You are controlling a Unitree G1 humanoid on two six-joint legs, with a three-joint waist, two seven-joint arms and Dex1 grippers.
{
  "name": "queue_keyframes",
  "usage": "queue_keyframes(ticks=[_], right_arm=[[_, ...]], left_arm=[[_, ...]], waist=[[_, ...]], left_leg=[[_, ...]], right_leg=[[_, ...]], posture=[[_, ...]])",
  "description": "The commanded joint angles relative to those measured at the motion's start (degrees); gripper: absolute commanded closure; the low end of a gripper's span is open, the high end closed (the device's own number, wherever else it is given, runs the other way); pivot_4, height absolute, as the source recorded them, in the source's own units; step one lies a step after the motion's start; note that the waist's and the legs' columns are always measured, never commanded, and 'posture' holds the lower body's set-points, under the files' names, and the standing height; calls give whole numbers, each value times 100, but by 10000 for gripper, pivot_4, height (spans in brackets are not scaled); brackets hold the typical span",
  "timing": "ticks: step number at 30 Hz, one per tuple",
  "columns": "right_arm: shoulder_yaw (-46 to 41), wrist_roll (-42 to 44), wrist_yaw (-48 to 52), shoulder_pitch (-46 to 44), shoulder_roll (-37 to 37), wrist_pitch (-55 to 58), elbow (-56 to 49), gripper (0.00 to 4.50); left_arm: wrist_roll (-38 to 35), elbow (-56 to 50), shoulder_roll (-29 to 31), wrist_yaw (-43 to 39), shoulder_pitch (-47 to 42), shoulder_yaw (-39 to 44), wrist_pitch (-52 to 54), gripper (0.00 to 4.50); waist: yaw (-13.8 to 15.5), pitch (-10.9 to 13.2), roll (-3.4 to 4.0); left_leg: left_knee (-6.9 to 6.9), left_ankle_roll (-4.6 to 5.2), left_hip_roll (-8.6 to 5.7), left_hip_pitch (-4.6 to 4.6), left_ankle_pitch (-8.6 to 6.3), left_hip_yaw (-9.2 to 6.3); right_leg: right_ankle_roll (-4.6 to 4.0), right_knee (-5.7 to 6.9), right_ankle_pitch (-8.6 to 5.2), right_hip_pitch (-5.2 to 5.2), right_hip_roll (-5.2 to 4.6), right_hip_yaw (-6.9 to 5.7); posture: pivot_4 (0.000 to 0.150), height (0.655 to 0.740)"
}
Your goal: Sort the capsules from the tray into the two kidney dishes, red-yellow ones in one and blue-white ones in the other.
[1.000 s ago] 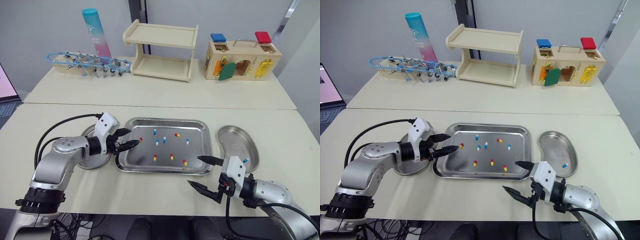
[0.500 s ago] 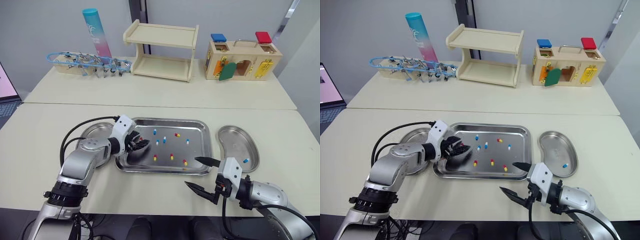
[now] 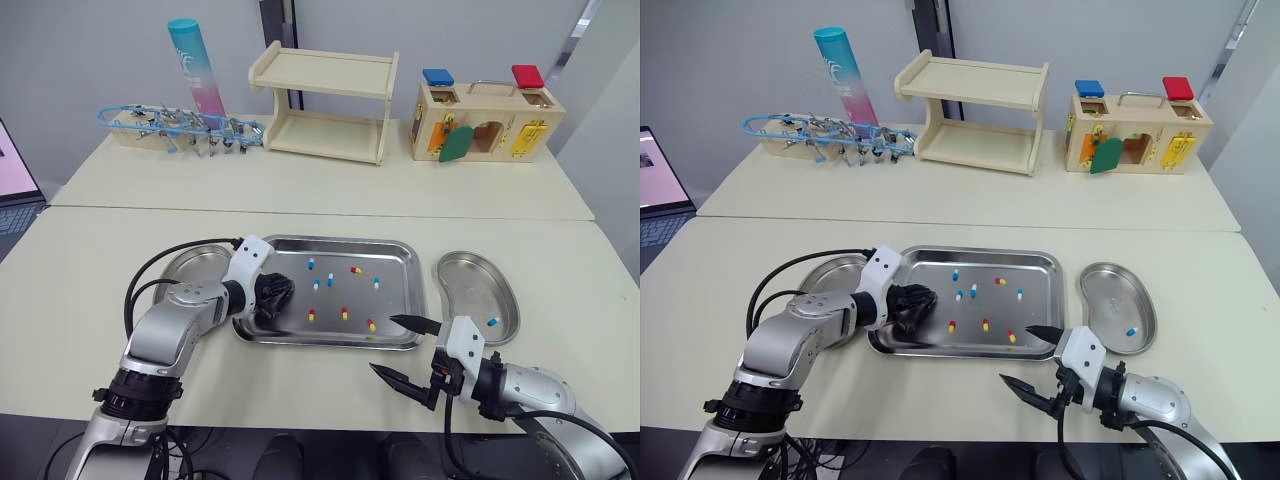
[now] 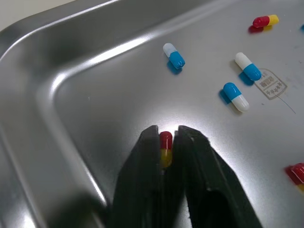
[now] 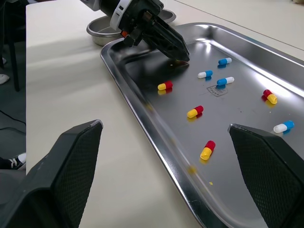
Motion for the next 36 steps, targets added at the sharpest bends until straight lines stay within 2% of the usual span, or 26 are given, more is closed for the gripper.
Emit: queue_keyframes(ticks=[1, 8, 14, 19, 25, 31, 36], right_arm=[[-14, -46, 29, -20, 26, -204, -23, 0], [32, -155, 80, 27, 96, -465, 189, 0], [43, -176, 189, 3, 48, -660, 315, 0], [29, -138, 488, -255, -35, -914, 507, 0], [206, -16, 874, -865, 10, -916, 675, 0], [302, 18, 986, -1261, 130, -802, 840, 0], [286, 22, 1102, -1373, 128, -748, 924, 0]], left_arm=[[-34, -81, 20, -90, 120, -82, 41, 44567], [-117, -245, 215, -347, 131, 220, -433, 44567], [-906, -727, 659, -900, 160, 1213, -368, 44567], [-1261, -837, 1330, -1385, 833, 2291, -627, 44567], [-975, -569, 1854, -1554, 2024, 3220, -1180, 44567], [-831, -267, 1755, -1471, 2339, 3128, -1628, 44567], [-677, 75, 1503, -1154, 2055, 2813, -1815, 44567]], waist=[[1, 0, 0], [-4, 1, 0], [-9, 2, -1], [-59, 3, 1], [-80, 4, 1], [17, 4, -2], [3, 4, -2]], left_leg=[[1, 0, 0, 0, 0, 0], [1, 0, 0, -1, 0, 0], [2, 0, 0, -6, 0, -1], [0, 0, 0, -2, 0, 1], [-1, 0, 1, -2, -1, 0], [-1, 0, 1, -5, -1, -1], [-1, 0, 1, -5, -1, 1]], right_leg=[[0, 0, 0, 0, 0, 0], [0, 0, 0, -2, 0, 0], [0, 1, 0, -6, 0, 0], [0, 1, 0, -6, 0, 3], [0, 0, 0, -6, -1, 2], [0, 0, 0, -7, -1, -2], [0, 0, 1, -7, -2, -1]], posture=[[1500, 7400], [1500, 7400], [1500, 7400], [1500, 7400], [1500, 7400], [1500, 7400], [1500, 7400]])
